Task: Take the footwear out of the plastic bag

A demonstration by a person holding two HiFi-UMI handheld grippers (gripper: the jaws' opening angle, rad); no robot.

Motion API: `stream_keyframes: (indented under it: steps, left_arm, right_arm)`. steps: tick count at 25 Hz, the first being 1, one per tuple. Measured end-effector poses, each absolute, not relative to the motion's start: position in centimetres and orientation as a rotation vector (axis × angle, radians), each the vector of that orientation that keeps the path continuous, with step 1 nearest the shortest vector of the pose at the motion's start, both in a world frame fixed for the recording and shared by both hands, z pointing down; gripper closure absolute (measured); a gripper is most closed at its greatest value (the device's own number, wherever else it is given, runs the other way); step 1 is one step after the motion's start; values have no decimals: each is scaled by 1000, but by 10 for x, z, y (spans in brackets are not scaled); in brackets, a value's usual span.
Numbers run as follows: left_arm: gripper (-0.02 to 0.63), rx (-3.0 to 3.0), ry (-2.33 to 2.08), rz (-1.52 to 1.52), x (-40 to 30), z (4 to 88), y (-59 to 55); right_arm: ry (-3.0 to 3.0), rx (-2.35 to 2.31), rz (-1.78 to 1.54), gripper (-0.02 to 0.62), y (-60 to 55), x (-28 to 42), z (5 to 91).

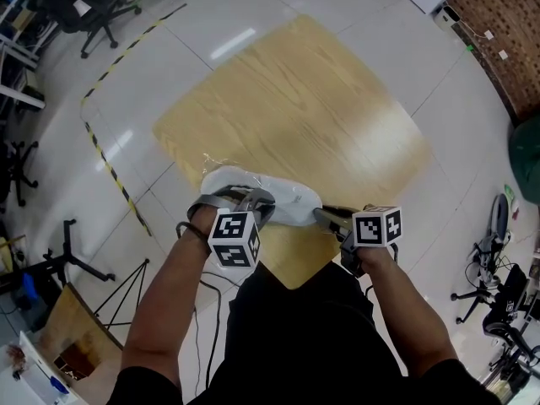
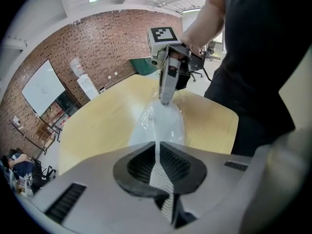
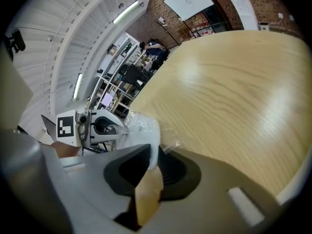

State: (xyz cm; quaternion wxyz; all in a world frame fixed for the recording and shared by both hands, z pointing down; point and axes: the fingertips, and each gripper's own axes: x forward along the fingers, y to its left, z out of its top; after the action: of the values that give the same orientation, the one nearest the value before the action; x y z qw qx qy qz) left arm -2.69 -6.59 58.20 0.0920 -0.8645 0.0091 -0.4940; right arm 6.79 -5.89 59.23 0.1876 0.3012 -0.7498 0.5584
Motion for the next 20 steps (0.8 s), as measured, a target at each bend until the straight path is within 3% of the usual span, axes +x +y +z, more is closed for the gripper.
stream_keyframes:
  steps: [20]
  left_arm:
    - [517, -2546, -69, -1446, 1, 580, -65]
  right_arm:
    - [-2089, 990, 1703, 555, -55, 118, 583]
